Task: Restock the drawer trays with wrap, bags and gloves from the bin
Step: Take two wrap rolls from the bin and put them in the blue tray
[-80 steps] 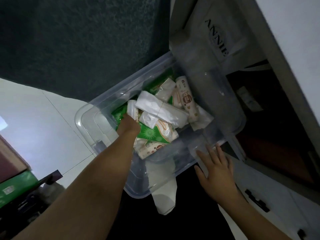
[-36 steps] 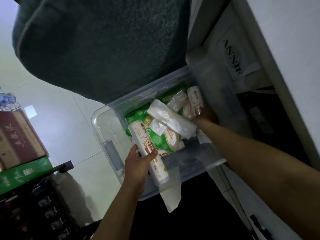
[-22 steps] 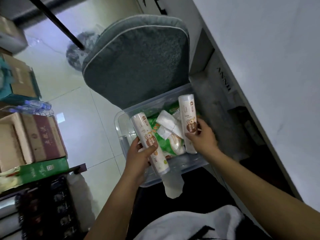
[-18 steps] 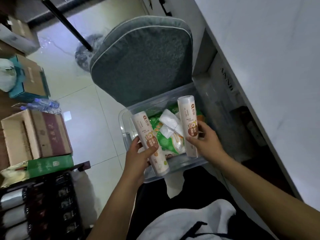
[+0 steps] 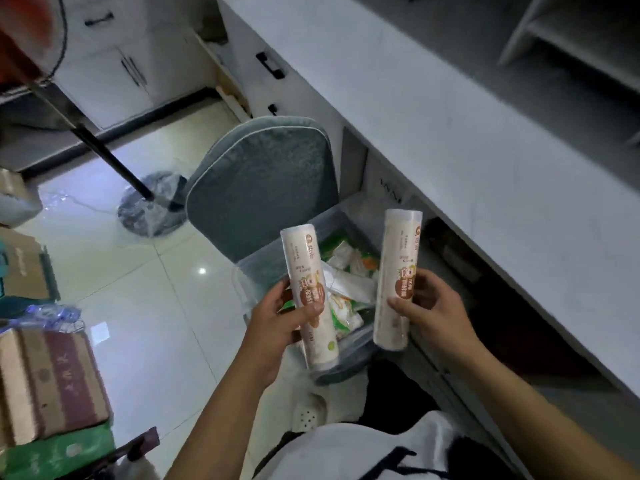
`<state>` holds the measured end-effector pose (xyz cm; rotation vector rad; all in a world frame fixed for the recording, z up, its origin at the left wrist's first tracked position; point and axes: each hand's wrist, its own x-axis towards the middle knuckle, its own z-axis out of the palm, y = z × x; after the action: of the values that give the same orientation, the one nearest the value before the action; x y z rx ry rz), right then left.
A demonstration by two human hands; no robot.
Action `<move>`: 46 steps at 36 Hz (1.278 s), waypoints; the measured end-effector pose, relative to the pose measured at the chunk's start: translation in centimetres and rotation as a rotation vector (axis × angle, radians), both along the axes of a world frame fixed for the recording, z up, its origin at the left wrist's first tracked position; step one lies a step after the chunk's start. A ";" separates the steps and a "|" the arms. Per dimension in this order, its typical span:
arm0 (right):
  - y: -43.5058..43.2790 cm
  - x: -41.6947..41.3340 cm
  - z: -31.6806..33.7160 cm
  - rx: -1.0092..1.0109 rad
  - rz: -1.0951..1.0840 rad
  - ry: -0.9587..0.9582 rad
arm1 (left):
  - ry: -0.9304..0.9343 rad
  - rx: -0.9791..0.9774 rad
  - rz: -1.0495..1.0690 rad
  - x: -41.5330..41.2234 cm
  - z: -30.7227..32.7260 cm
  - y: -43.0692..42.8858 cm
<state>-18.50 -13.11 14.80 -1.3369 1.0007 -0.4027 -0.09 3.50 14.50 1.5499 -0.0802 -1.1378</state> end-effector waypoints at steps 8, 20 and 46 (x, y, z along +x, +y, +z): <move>10.3 -7.9 1.6 -0.064 -0.400 -0.033 | 0.000 -0.103 -0.333 -2.8 0.4 2.2; 20.3 -26.2 5.7 -0.196 -0.951 -0.021 | 0.020 -0.233 -0.732 -16.0 4.0 -1.3; 25.3 -67.5 5.0 -0.373 -1.253 0.154 | 0.015 -0.269 -1.015 -55.1 7.0 -5.4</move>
<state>-85.99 12.14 19.81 -0.8988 1.8984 -1.4885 -55.22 -1.93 21.55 1.2422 -1.0596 -1.8098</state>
